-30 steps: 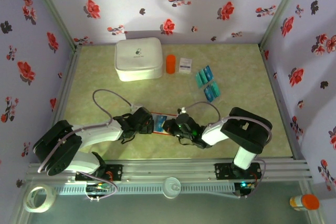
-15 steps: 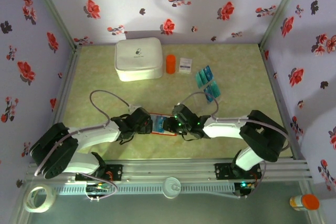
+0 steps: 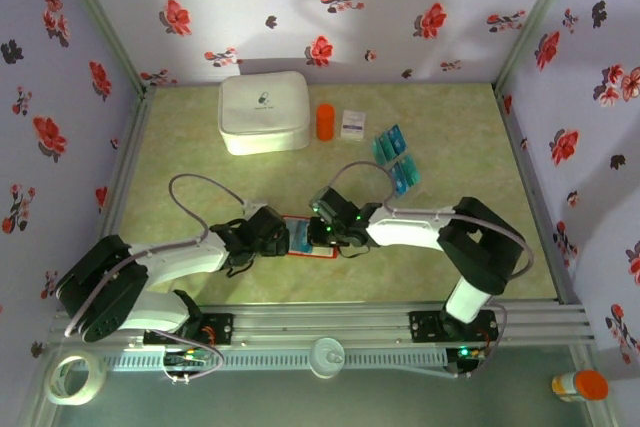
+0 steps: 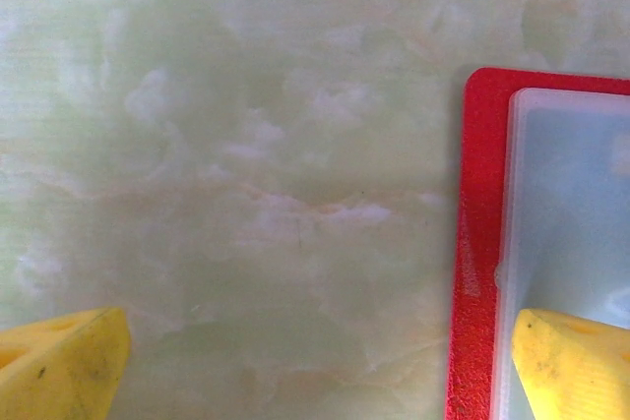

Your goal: Put the credit cards into the card holder

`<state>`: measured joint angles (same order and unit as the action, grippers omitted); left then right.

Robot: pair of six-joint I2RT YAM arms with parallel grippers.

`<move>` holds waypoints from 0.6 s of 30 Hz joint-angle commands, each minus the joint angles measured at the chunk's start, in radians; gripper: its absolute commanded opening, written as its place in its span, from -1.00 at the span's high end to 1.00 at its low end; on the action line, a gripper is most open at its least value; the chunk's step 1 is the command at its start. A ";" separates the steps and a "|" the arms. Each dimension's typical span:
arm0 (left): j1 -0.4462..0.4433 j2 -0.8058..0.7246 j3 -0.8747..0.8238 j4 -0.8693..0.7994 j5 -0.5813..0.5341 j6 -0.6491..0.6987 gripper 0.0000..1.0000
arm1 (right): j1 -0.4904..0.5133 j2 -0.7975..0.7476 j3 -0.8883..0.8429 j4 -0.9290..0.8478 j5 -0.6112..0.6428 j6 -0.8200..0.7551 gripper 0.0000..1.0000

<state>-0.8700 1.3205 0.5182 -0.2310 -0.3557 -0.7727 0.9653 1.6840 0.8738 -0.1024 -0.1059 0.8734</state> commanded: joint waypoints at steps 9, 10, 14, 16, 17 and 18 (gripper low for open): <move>0.009 -0.035 -0.029 0.003 -0.017 -0.020 -0.99 | -0.001 0.122 0.105 -0.028 -0.032 -0.022 0.81; 0.008 -0.044 -0.028 -0.002 -0.016 -0.019 -0.99 | -0.001 0.127 0.113 -0.028 -0.035 -0.021 0.81; 0.013 -0.095 -0.022 -0.030 -0.023 -0.026 -0.99 | 0.002 0.143 0.131 -0.026 -0.047 -0.020 0.83; 0.021 -0.120 -0.020 -0.048 -0.028 -0.031 -0.99 | 0.004 0.142 0.134 -0.022 -0.051 -0.017 0.84; 0.027 -0.130 -0.020 -0.056 -0.028 -0.034 -0.99 | 0.003 0.139 0.132 -0.021 -0.053 -0.017 0.84; 0.030 -0.136 -0.021 -0.062 -0.029 -0.036 -0.99 | 0.002 0.134 0.132 -0.022 -0.054 -0.019 0.84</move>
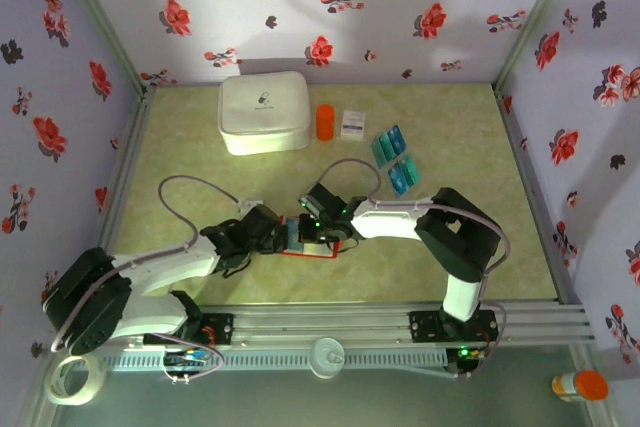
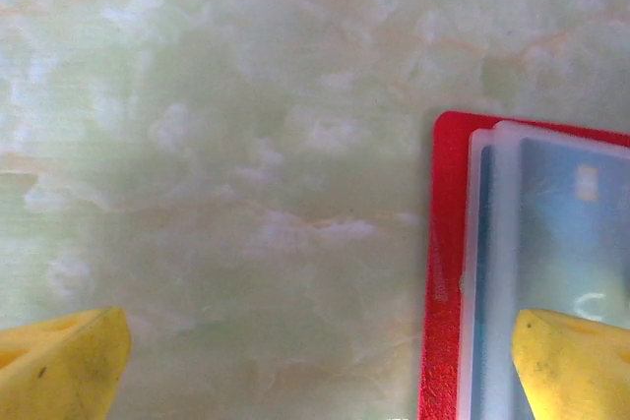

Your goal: Put the credit cards into the card holder

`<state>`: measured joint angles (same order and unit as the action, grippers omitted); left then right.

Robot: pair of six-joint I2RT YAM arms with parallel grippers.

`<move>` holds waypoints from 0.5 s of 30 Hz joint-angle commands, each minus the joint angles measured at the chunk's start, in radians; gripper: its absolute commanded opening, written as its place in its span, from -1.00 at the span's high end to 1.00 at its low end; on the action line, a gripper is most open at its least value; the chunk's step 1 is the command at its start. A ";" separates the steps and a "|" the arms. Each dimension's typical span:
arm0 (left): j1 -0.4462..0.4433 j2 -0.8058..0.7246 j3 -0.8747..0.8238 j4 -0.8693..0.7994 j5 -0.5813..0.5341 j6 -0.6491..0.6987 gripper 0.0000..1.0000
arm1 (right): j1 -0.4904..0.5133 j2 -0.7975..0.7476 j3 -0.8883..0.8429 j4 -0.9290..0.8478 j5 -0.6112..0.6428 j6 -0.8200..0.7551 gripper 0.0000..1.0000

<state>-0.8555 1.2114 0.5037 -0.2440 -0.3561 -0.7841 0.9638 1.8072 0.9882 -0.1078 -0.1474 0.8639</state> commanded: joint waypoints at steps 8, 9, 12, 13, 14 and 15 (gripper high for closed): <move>0.027 -0.007 -0.029 -0.044 -0.013 -0.029 -0.99 | 0.004 -0.068 0.003 -0.051 0.024 -0.018 0.84; 0.028 -0.002 -0.033 -0.038 -0.010 -0.033 -1.00 | 0.004 -0.074 0.000 -0.055 0.028 -0.020 0.84; 0.028 0.015 -0.042 -0.023 -0.003 -0.037 -0.99 | 0.004 -0.088 -0.011 -0.059 0.032 -0.021 0.84; 0.027 0.021 -0.045 -0.019 -0.002 -0.038 -0.99 | 0.004 -0.089 -0.014 -0.059 0.032 -0.020 0.84; 0.027 0.027 -0.047 -0.016 -0.001 -0.038 -0.99 | 0.005 -0.088 -0.018 -0.056 0.031 -0.018 0.84; 0.027 0.033 -0.047 -0.014 -0.002 -0.038 -0.99 | 0.005 -0.085 -0.020 -0.052 0.029 -0.015 0.84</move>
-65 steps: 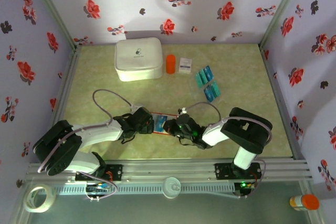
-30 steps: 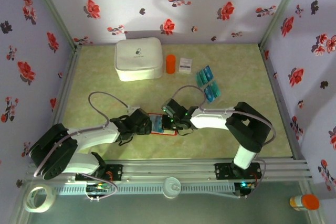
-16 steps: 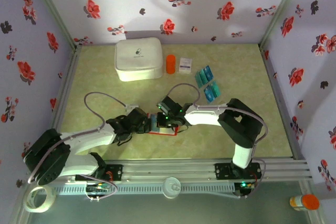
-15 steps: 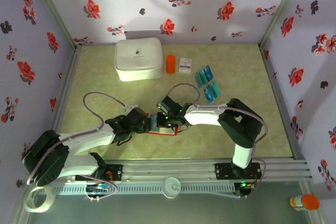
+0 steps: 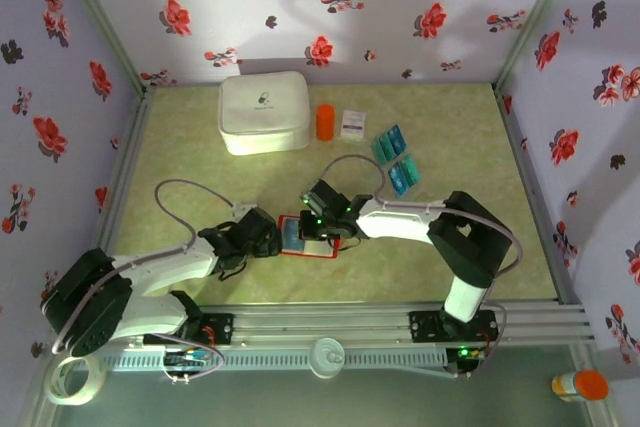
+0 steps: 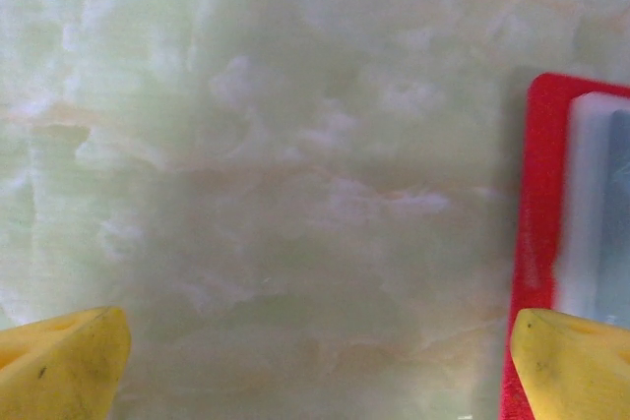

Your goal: Put the credit cards into the card holder

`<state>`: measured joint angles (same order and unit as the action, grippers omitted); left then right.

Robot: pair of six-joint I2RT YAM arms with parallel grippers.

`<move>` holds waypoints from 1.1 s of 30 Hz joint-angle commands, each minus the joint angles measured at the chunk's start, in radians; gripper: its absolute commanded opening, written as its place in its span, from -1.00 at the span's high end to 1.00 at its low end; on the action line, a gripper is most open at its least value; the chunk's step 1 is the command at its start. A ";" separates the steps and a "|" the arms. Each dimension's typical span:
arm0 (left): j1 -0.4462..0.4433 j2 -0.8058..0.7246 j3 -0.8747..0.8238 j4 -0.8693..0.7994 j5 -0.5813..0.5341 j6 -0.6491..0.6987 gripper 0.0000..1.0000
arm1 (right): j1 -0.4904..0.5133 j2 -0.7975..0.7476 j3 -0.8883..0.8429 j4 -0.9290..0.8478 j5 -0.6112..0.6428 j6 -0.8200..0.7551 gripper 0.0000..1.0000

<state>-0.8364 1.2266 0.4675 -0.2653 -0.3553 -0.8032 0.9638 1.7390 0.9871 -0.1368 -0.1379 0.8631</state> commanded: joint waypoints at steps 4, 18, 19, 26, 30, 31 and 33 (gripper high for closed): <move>0.008 0.035 -0.013 0.014 -0.003 -0.019 -0.99 | 0.010 0.001 -0.019 -0.009 0.014 -0.010 0.85; 0.008 0.043 -0.026 0.026 0.001 -0.024 -0.99 | 0.016 0.082 0.004 -0.002 0.011 -0.001 0.91; 0.008 0.044 -0.026 0.028 0.003 -0.024 -0.99 | 0.017 0.086 0.009 0.000 0.009 -0.001 0.91; 0.008 0.047 -0.033 0.041 0.008 -0.022 -0.98 | 0.030 0.113 0.044 -0.005 -0.001 -0.004 0.92; 0.008 0.041 -0.035 0.040 0.007 -0.021 -0.98 | 0.033 0.119 0.047 -0.003 -0.004 -0.004 0.92; 0.008 0.038 -0.035 0.038 0.007 -0.021 -0.98 | 0.033 0.118 0.046 -0.003 -0.005 -0.003 0.92; 0.007 0.031 -0.034 0.038 0.009 -0.022 -0.98 | 0.032 0.113 0.041 -0.003 -0.003 -0.003 0.92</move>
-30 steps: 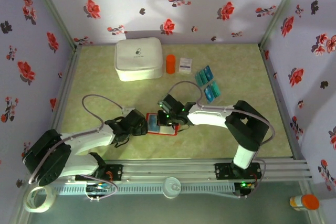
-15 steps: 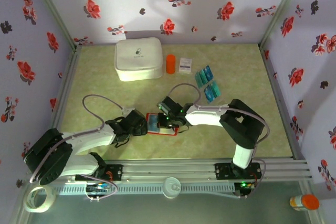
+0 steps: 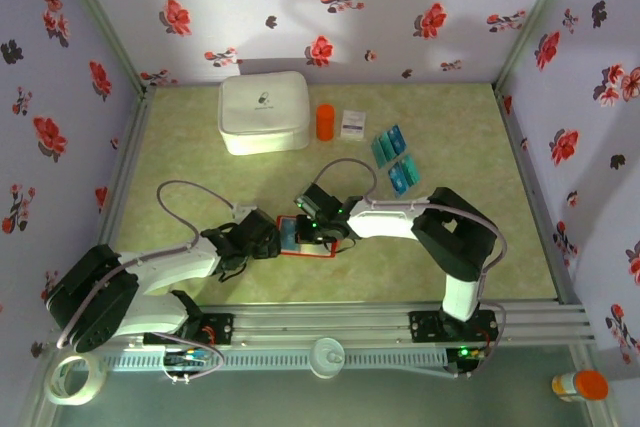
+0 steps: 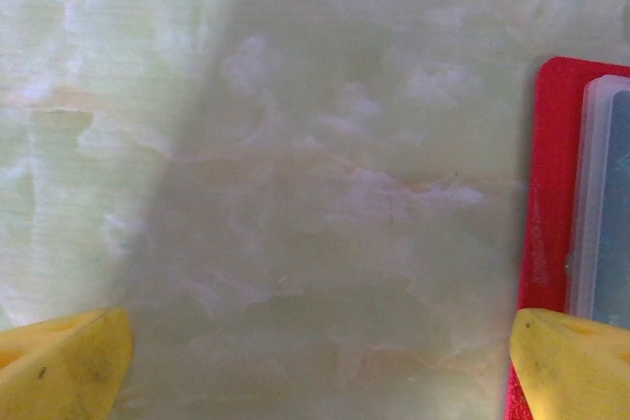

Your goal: Put the credit cards into the card holder

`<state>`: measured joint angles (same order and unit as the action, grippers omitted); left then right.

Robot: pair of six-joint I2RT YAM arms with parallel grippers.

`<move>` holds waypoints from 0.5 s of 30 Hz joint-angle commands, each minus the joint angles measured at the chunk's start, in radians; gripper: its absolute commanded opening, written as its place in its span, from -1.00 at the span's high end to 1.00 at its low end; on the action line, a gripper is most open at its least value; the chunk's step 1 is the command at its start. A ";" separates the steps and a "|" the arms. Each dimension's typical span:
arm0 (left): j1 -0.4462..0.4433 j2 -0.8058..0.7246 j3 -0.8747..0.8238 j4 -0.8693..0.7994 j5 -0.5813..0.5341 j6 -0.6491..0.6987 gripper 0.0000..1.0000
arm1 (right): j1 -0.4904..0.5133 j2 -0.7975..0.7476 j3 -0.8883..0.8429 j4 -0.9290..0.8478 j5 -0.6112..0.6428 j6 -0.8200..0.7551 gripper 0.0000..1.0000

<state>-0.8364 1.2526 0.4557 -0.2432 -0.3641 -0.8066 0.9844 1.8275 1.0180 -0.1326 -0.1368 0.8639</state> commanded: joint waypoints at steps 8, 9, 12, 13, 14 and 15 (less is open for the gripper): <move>0.008 -0.016 -0.011 0.003 0.017 -0.015 -0.98 | -0.002 -0.044 0.009 -0.033 0.013 -0.020 0.90; 0.008 -0.019 -0.009 0.001 0.017 -0.016 -0.98 | -0.007 -0.058 0.009 -0.037 0.018 -0.022 0.89; 0.009 -0.025 -0.009 -0.001 0.016 -0.014 -0.98 | -0.022 -0.093 0.005 -0.053 0.032 -0.030 0.88; 0.008 -0.027 -0.009 -0.002 0.016 -0.013 -0.98 | -0.026 -0.100 0.004 -0.057 0.035 -0.032 0.88; 0.008 -0.026 -0.009 -0.001 0.015 -0.014 -0.98 | -0.029 -0.103 0.003 -0.061 0.037 -0.035 0.88; 0.008 -0.025 -0.009 -0.001 0.016 -0.014 -0.99 | -0.033 -0.104 0.002 -0.064 0.037 -0.037 0.88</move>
<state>-0.8364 1.2419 0.4557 -0.2440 -0.3584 -0.8066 0.9657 1.7588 1.0180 -0.1631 -0.1307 0.8547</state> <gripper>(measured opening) 0.992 0.061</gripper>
